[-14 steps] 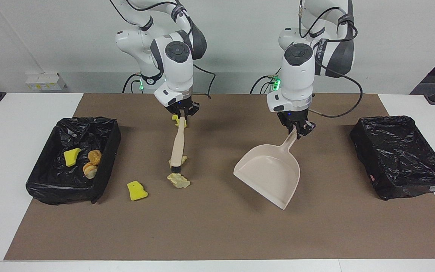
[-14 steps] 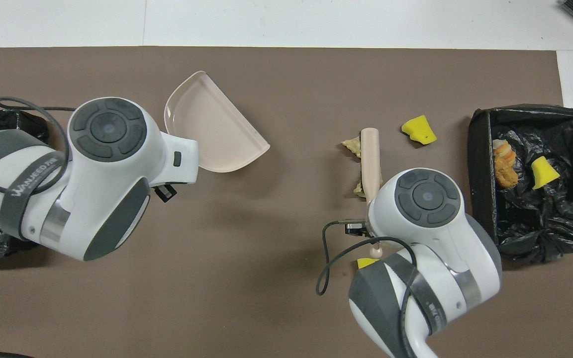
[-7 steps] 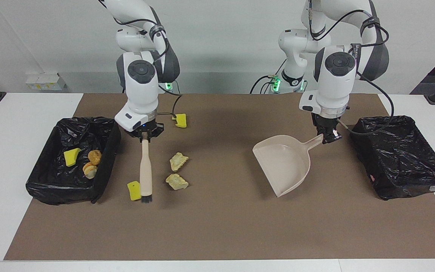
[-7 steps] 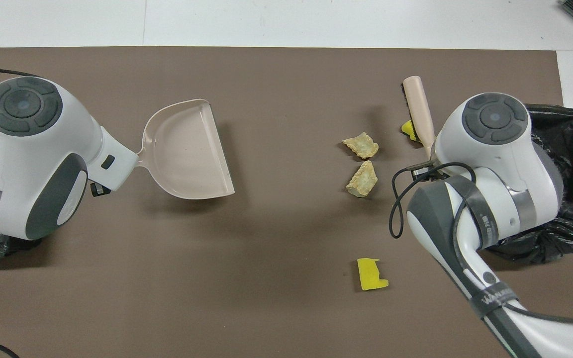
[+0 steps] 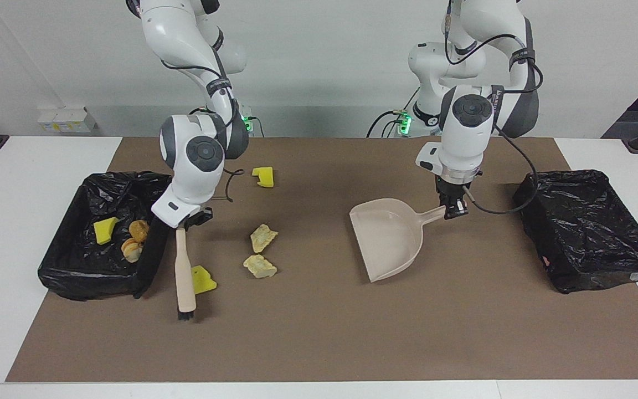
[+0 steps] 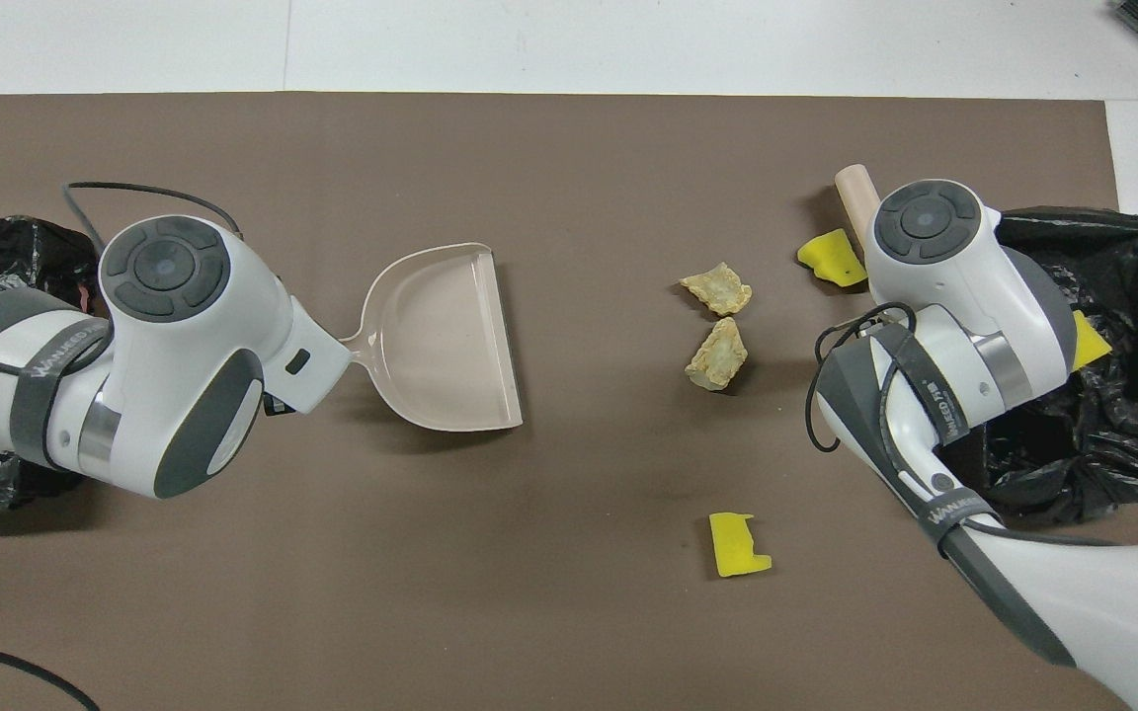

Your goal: Sweep and dump trash in bin

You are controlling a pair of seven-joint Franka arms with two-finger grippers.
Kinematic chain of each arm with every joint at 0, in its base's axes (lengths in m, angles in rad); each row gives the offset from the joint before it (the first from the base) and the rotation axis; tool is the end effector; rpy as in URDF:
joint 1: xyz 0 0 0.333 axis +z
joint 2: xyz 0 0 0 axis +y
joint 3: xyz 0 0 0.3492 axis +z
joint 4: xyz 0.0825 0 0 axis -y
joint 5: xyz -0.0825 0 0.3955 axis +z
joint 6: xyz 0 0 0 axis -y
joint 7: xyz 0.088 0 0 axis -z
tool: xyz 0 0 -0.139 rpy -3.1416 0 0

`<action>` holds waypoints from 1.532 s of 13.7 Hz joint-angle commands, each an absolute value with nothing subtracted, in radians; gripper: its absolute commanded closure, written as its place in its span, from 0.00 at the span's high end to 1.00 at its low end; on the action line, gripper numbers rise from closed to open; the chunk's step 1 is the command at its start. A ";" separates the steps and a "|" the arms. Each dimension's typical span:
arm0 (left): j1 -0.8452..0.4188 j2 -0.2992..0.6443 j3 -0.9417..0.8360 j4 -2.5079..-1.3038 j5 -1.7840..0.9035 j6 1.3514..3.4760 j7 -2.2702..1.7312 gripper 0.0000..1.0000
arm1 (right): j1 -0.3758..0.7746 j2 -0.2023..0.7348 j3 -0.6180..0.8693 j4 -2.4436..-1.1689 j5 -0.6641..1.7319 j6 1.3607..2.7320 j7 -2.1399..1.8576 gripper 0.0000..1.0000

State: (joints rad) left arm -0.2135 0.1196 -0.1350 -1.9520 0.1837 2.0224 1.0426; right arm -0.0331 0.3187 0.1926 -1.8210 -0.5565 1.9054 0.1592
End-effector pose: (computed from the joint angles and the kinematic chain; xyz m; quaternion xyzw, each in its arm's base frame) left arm 0.5622 -0.1855 0.4108 -0.7380 0.6704 0.0473 0.0611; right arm 0.6282 0.0390 0.3528 0.9628 0.1180 -0.0712 0.2324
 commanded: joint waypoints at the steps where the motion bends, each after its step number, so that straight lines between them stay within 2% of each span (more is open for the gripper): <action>1: -0.244 0.120 -0.124 -1.979 0.163 2.054 1.032 0.00 | -0.073 0.339 0.209 -1.808 -0.597 1.901 0.132 0.00; 4: -0.250 0.109 -0.124 -2.029 0.126 2.063 1.010 0.00 | -0.042 0.325 0.216 -1.838 -0.459 1.879 0.135 0.00; 11: -0.267 0.095 -0.124 -2.069 0.123 2.120 0.977 0.00 | 0.147 0.311 0.218 -1.830 -0.057 1.850 0.336 0.00; 15: -0.267 0.094 -0.124 -2.069 0.123 2.120 0.963 0.00 | 0.239 0.301 0.233 -1.802 0.003 1.815 0.452 0.00; 17: -0.267 0.094 -0.124 -2.069 0.123 2.120 0.947 0.00 | 0.262 0.292 0.261 -1.802 0.044 1.812 0.535 0.00; 21: -0.268 0.094 -0.124 -2.069 0.123 2.121 0.942 0.00 | 0.203 0.169 0.259 -1.812 0.141 1.689 0.552 0.00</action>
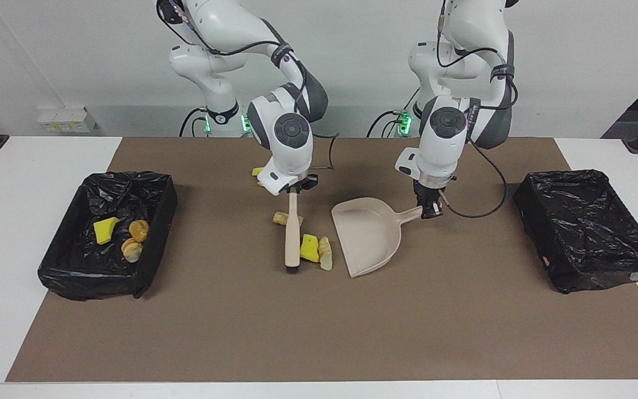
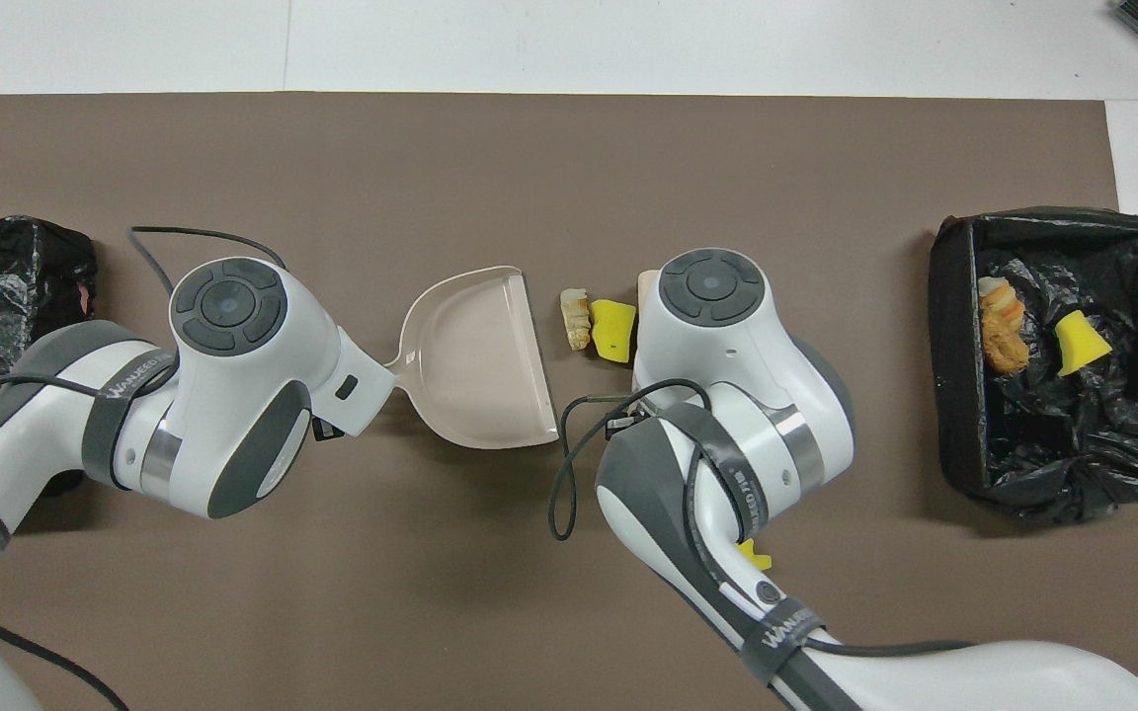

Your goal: Sweep and dump trash in bin

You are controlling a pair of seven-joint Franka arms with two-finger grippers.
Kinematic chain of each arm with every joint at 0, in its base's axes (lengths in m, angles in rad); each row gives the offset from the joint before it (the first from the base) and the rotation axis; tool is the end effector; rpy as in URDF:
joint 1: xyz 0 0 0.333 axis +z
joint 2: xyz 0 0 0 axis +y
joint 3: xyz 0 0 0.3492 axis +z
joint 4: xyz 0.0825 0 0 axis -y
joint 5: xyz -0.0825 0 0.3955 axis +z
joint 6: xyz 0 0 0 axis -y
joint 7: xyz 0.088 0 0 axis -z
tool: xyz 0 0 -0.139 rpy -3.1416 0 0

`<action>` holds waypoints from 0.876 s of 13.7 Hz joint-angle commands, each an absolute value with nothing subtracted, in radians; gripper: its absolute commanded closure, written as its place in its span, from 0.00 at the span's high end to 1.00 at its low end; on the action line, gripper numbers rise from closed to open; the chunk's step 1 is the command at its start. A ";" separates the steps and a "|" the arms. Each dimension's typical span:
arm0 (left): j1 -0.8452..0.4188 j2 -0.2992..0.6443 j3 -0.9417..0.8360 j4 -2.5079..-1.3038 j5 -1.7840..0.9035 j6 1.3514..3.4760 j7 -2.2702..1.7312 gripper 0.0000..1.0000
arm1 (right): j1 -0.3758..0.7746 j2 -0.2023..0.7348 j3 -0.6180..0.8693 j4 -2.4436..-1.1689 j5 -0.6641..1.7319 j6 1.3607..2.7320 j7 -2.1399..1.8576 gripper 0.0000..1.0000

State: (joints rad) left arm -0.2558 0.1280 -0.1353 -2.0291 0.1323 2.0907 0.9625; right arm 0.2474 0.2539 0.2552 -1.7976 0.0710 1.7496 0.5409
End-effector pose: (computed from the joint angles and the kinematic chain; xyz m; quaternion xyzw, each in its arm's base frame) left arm 0.5410 -0.2106 0.3752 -0.7563 0.6517 0.0444 0.0366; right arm 0.5246 0.2889 0.3871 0.9866 -0.0295 -0.1596 0.0162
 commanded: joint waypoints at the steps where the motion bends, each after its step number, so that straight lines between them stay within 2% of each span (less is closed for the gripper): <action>1: -0.267 0.094 -0.124 -2.069 0.123 2.121 0.942 0.00 | 0.206 0.134 0.258 -1.831 0.155 1.659 0.572 0.00; 8: -0.268 0.094 -0.124 -2.069 0.121 2.123 0.914 0.00 | 0.262 -0.073 0.262 -2.092 0.163 1.554 0.988 0.00; 12: -0.267 0.094 -0.124 -2.069 0.117 2.123 0.911 0.00 | 0.342 -0.225 0.262 -2.297 0.276 1.629 1.168 0.00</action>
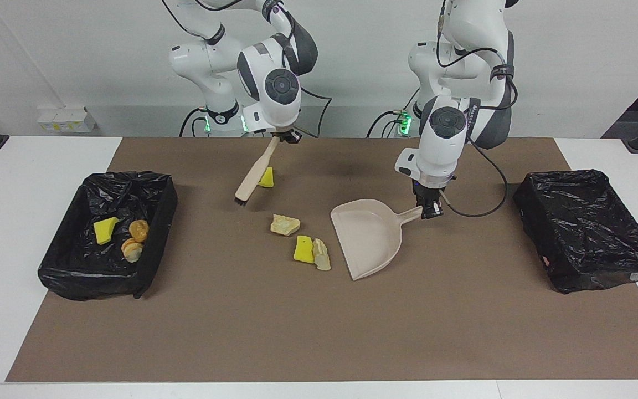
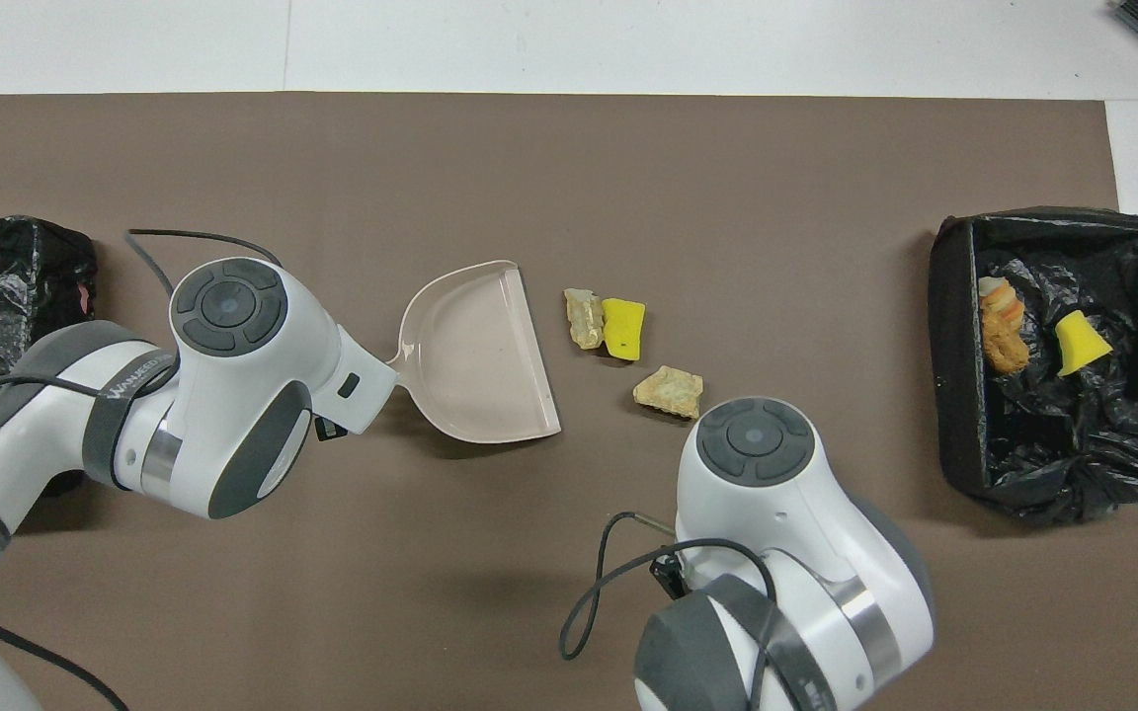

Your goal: Sweep and dump trash in bin

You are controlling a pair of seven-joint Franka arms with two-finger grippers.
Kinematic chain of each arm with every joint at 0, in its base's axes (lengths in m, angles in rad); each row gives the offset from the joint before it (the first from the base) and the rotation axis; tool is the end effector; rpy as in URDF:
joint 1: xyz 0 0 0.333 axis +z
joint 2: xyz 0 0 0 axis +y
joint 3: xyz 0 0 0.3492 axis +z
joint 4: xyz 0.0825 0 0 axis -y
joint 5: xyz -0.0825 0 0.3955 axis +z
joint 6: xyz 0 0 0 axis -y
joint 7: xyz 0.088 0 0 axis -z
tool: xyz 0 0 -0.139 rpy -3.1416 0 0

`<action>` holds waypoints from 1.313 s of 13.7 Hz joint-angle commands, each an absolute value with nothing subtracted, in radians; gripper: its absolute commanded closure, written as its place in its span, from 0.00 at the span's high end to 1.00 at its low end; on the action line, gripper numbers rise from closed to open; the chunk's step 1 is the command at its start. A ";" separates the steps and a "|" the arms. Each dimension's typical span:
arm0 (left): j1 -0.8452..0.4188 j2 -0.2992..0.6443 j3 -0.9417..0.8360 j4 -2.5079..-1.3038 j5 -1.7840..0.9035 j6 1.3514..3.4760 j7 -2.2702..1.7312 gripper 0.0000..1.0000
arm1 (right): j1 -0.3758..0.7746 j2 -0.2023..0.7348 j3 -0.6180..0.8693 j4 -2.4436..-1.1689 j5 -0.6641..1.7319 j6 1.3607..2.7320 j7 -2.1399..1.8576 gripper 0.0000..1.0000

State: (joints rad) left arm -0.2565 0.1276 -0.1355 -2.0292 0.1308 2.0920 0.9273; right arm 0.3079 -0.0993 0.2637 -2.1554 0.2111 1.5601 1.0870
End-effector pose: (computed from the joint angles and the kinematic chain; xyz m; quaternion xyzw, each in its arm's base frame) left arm 0.5408 -0.2113 0.3755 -0.7676 0.6384 0.0428 0.0370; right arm 0.3608 0.2687 0.4134 0.9256 -0.2737 -0.2321 0.1201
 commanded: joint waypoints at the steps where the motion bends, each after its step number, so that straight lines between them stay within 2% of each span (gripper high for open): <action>1: -0.267 0.094 -0.124 -2.069 0.114 2.123 0.911 0.00 | 0.388 -0.285 0.262 -2.365 0.316 1.655 1.213 0.00; 3: -0.267 0.094 -0.124 -2.069 0.112 2.123 0.910 0.00 | 0.455 -0.377 0.262 -2.459 0.334 1.658 1.288 0.00; 6: -0.267 0.094 -0.124 -2.069 0.112 2.123 0.910 0.00 | 0.581 -0.380 0.265 -2.542 0.356 1.724 1.403 0.00; 10: -0.267 0.094 -0.124 -2.069 0.110 2.123 0.910 0.00 | 0.562 -0.350 0.262 -2.588 0.356 1.885 1.335 0.00; 12: -0.267 0.094 -0.124 -2.069 0.110 2.123 0.910 0.00 | 0.525 -0.313 0.262 -2.588 0.356 1.984 1.261 0.00; 14: -0.267 0.094 -0.124 -2.072 0.110 2.123 0.910 0.00 | 0.499 -0.238 0.261 -2.577 0.356 2.113 1.189 0.00; 18: -0.267 0.094 -0.124 -2.072 0.106 2.123 0.910 0.00 | 0.396 -0.051 0.258 -2.444 0.334 2.262 1.033 0.00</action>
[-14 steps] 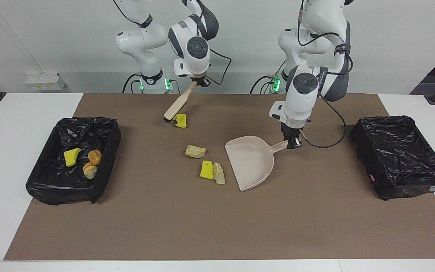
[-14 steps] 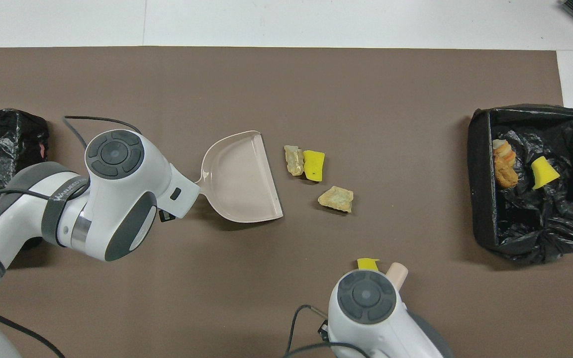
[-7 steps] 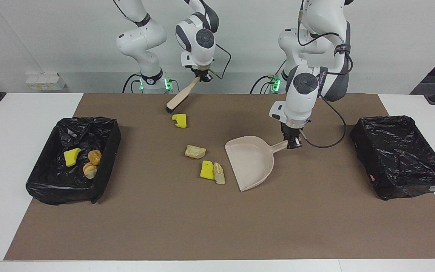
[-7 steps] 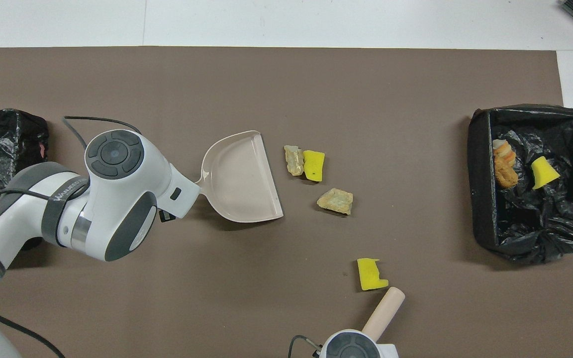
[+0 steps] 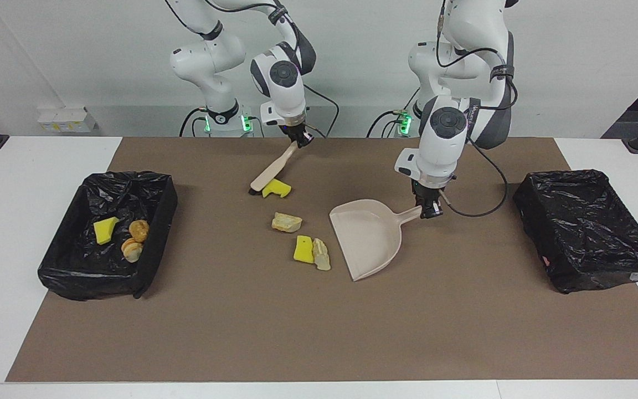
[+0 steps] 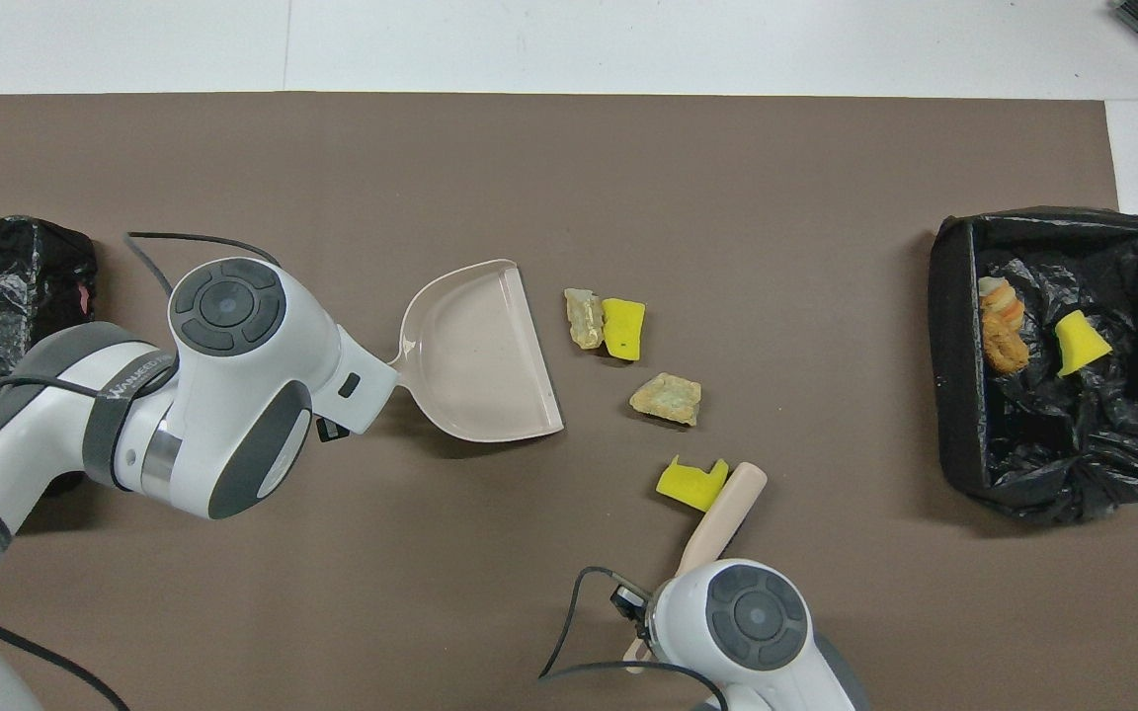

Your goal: Sweep and dump trash in bin

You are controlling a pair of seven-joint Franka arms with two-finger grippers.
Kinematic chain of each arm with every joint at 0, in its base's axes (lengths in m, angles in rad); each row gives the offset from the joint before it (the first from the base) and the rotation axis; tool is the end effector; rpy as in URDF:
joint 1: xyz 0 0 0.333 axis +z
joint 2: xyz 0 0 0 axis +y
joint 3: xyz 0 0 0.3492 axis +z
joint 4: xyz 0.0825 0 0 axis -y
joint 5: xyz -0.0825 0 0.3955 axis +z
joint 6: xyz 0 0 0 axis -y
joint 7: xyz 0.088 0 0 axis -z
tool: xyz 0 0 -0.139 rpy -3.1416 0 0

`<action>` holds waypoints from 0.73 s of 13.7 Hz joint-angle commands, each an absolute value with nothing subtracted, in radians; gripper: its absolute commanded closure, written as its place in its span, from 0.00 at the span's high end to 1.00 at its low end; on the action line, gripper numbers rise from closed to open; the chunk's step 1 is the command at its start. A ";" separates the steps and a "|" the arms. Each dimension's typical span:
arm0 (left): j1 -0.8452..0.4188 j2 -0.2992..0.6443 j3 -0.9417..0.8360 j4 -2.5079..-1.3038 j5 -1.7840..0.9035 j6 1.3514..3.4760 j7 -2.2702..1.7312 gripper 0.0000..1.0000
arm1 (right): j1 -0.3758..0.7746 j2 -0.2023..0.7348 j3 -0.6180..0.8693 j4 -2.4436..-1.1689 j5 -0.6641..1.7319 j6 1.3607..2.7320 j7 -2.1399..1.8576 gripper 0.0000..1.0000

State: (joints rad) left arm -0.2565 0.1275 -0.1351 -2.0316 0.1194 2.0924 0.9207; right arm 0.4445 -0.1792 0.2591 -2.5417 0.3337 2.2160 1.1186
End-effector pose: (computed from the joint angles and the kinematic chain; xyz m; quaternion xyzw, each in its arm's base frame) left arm 0.5399 -0.2116 0.3744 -0.7718 0.6336 0.0424 0.0322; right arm 0.3130 0.2874 0.3164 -0.9411 0.3139 0.1252 0.0056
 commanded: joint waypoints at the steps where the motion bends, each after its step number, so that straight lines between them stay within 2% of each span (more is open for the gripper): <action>1: -0.267 0.094 -0.124 -2.072 0.106 2.123 0.908 0.00 | 0.379 -0.002 0.258 -2.398 0.325 2.285 1.017 0.00; 7: -0.267 0.094 -0.124 -2.072 0.106 2.123 0.907 0.00 | 0.319 0.225 0.262 -2.065 0.261 2.234 0.948 0.00; 10: -0.267 0.094 -0.124 -2.072 0.092 2.123 0.907 0.00 | 0.359 0.238 0.264 -1.967 0.241 2.133 0.931 0.00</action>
State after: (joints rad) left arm -0.2565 0.1274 -0.1348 -2.0331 0.1118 2.0928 0.9176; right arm 0.3380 0.2105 0.2554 -2.0504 0.2685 2.2033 0.9591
